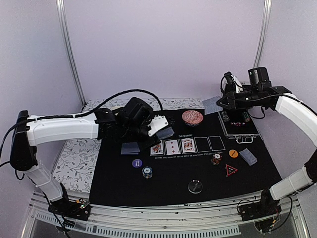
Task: Distribute texas hold em gaming equipment
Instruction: Distribute the poker card in the community card area.
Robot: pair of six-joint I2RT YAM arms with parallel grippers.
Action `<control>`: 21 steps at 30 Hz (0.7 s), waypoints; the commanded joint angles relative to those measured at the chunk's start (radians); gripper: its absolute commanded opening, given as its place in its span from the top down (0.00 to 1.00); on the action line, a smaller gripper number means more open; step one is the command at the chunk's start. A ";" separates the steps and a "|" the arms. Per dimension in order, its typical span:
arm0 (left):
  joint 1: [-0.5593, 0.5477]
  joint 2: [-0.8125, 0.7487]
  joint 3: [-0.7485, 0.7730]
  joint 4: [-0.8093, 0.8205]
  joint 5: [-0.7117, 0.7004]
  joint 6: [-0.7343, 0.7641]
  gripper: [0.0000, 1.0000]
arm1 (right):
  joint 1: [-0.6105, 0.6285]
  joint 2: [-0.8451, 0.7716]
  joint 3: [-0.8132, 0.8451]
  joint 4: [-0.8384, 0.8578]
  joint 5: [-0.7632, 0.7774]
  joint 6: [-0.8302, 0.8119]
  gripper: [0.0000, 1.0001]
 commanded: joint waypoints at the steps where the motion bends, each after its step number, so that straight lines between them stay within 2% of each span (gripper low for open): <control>1: 0.008 -0.007 0.034 -0.048 0.019 -0.046 0.57 | 0.004 0.111 0.116 -0.267 0.060 -0.281 0.98; 9: 0.001 -0.032 0.010 -0.037 0.031 -0.034 0.57 | 0.024 0.255 0.185 -0.363 0.183 -0.563 0.98; 15: 0.001 -0.020 0.005 -0.033 0.027 -0.028 0.57 | 0.166 0.419 0.229 -0.474 0.418 -0.771 0.98; 21: 0.000 -0.020 -0.002 -0.032 0.024 -0.026 0.57 | 0.247 0.489 0.223 -0.520 0.459 -0.942 0.98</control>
